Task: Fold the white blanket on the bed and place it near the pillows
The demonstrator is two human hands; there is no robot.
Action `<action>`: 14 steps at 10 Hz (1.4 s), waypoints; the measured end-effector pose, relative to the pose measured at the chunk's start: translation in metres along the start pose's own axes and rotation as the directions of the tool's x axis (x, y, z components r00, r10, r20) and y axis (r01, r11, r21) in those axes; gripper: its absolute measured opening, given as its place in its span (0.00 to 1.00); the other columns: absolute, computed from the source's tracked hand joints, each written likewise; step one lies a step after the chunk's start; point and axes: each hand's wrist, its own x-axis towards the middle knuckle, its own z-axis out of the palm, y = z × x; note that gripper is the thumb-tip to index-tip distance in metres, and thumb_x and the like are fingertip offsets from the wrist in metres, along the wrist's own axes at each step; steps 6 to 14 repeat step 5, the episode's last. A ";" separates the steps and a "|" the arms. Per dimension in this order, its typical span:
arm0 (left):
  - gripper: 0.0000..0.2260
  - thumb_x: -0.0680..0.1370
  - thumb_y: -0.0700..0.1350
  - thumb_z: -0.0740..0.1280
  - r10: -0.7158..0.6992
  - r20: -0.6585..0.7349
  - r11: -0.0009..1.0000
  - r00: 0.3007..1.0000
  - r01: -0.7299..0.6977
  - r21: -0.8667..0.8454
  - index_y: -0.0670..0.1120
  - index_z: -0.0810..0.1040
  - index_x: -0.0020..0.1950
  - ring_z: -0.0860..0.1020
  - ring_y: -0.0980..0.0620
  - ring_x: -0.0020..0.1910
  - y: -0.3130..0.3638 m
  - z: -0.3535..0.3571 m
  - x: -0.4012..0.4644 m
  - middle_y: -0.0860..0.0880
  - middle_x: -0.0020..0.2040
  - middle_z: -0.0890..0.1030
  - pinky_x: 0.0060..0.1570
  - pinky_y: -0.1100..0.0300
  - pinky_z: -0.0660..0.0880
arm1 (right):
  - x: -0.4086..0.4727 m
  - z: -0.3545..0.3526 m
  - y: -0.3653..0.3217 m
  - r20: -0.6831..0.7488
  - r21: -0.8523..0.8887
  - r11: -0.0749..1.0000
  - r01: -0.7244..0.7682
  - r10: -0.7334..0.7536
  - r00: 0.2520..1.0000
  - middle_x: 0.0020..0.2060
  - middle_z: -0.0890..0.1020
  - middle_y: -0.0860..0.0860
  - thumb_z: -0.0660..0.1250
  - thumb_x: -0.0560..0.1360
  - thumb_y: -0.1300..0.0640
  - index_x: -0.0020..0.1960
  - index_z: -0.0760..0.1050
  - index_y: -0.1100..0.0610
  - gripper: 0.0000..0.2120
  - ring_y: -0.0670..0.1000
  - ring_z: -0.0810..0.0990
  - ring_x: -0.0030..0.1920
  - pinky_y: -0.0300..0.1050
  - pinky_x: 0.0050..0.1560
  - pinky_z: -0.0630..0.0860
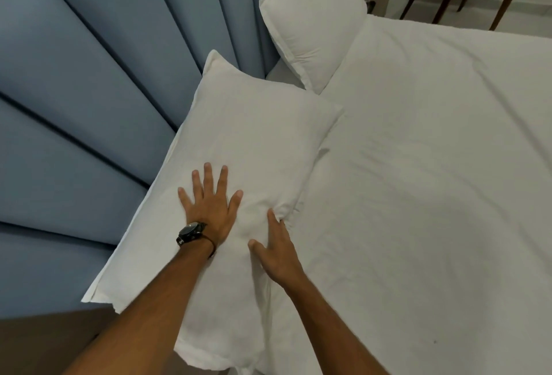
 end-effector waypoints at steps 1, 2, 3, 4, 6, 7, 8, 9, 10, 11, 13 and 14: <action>0.32 0.83 0.67 0.39 -0.003 0.005 1.000 1.000 0.003 0.007 0.57 0.36 0.85 0.38 0.41 0.84 0.003 -0.001 -0.005 0.48 0.85 0.35 0.79 0.32 0.41 | -0.008 -0.008 0.004 0.001 0.021 1.000 -0.006 0.006 1.000 0.88 0.55 0.48 0.65 0.85 0.44 0.89 0.48 0.48 0.40 0.53 0.55 0.87 0.54 0.85 0.59; 0.33 0.83 0.67 0.38 0.006 0.028 1.000 1.000 -0.007 0.023 0.55 0.36 0.85 0.37 0.40 0.84 0.018 0.001 -0.024 0.46 0.85 0.35 0.80 0.35 0.39 | -0.033 -0.030 0.006 -0.018 0.114 0.993 -0.042 0.045 0.999 0.86 0.64 0.47 0.67 0.84 0.43 0.88 0.56 0.45 0.37 0.54 0.70 0.82 0.53 0.81 0.69; 0.34 0.83 0.68 0.38 0.014 0.084 1.000 0.996 -0.016 0.026 0.54 0.35 0.85 0.35 0.40 0.83 0.039 -0.002 -0.041 0.46 0.85 0.34 0.80 0.36 0.37 | -0.061 -0.053 0.014 -0.043 0.164 0.983 -0.077 0.085 0.995 0.82 0.70 0.44 0.68 0.84 0.44 0.86 0.62 0.45 0.33 0.50 0.80 0.72 0.47 0.73 0.74; 0.34 0.82 0.68 0.38 0.045 0.203 0.997 0.978 -0.056 0.046 0.55 0.36 0.84 0.34 0.41 0.83 0.076 -0.001 -0.066 0.47 0.85 0.33 0.79 0.38 0.35 | -0.106 -0.107 0.036 -0.156 0.297 0.951 -0.083 0.134 0.979 0.74 0.77 0.41 0.71 0.83 0.49 0.76 0.75 0.42 0.22 0.41 0.84 0.56 0.44 0.66 0.79; 0.35 0.82 0.69 0.38 0.068 0.239 0.998 0.968 -0.070 -0.001 0.54 0.39 0.85 0.38 0.42 0.84 0.103 -0.009 -0.080 0.47 0.85 0.36 0.81 0.39 0.39 | -0.140 -0.163 0.037 -0.388 0.438 0.899 0.017 0.173 0.905 0.66 0.86 0.47 0.73 0.83 0.54 0.63 0.82 0.41 0.12 0.44 0.88 0.53 0.48 0.59 0.85; 0.35 0.82 0.69 0.38 0.068 0.239 0.998 0.968 -0.070 -0.001 0.54 0.39 0.85 0.38 0.42 0.84 0.103 -0.009 -0.080 0.47 0.85 0.36 0.81 0.39 0.39 | -0.140 -0.163 0.037 -0.388 0.438 0.899 0.017 0.173 0.905 0.66 0.86 0.47 0.73 0.83 0.54 0.63 0.82 0.41 0.12 0.44 0.88 0.53 0.48 0.59 0.85; 0.35 0.82 0.69 0.38 0.068 0.239 0.998 0.968 -0.070 -0.001 0.54 0.39 0.85 0.38 0.42 0.84 0.103 -0.009 -0.080 0.47 0.85 0.36 0.81 0.39 0.39 | -0.140 -0.163 0.037 -0.388 0.438 0.899 0.017 0.173 0.905 0.66 0.86 0.47 0.73 0.83 0.54 0.63 0.82 0.41 0.12 0.44 0.88 0.53 0.48 0.59 0.85; 0.35 0.82 0.69 0.38 0.068 0.239 0.998 0.968 -0.070 -0.001 0.54 0.39 0.85 0.38 0.42 0.84 0.103 -0.009 -0.080 0.47 0.85 0.36 0.81 0.39 0.39 | -0.140 -0.163 0.037 -0.388 0.438 0.899 0.017 0.173 0.905 0.66 0.86 0.47 0.73 0.83 0.54 0.63 0.82 0.41 0.12 0.44 0.88 0.53 0.48 0.59 0.85; 0.35 0.82 0.69 0.38 0.068 0.239 0.998 0.968 -0.070 -0.001 0.54 0.39 0.85 0.38 0.42 0.84 0.103 -0.009 -0.080 0.47 0.85 0.36 0.81 0.39 0.39 | -0.140 -0.163 0.037 -0.388 0.438 0.899 0.017 0.173 0.905 0.66 0.86 0.47 0.73 0.83 0.54 0.63 0.82 0.41 0.12 0.44 0.88 0.53 0.48 0.59 0.85; 0.35 0.82 0.69 0.38 0.068 0.239 0.998 0.968 -0.070 -0.001 0.54 0.39 0.85 0.38 0.42 0.84 0.103 -0.009 -0.080 0.47 0.85 0.36 0.81 0.39 0.39 | -0.140 -0.163 0.037 -0.388 0.438 0.899 0.017 0.173 0.905 0.66 0.86 0.47 0.73 0.83 0.54 0.63 0.82 0.41 0.12 0.44 0.88 0.53 0.48 0.59 0.85; 0.35 0.82 0.69 0.38 0.068 0.239 0.998 0.968 -0.070 -0.001 0.54 0.39 0.85 0.38 0.42 0.84 0.103 -0.009 -0.080 0.47 0.85 0.36 0.81 0.39 0.39 | -0.140 -0.163 0.037 -0.388 0.438 0.899 0.017 0.173 0.905 0.66 0.86 0.47 0.73 0.83 0.54 0.63 0.82 0.41 0.12 0.44 0.88 0.53 0.48 0.59 0.85; 0.35 0.82 0.69 0.38 0.068 0.239 0.998 0.968 -0.070 -0.001 0.54 0.39 0.85 0.38 0.42 0.84 0.103 -0.009 -0.080 0.47 0.85 0.36 0.81 0.39 0.39 | -0.140 -0.163 0.037 -0.388 0.438 0.899 0.017 0.173 0.905 0.66 0.86 0.47 0.73 0.83 0.54 0.63 0.82 0.41 0.12 0.44 0.88 0.53 0.48 0.59 0.85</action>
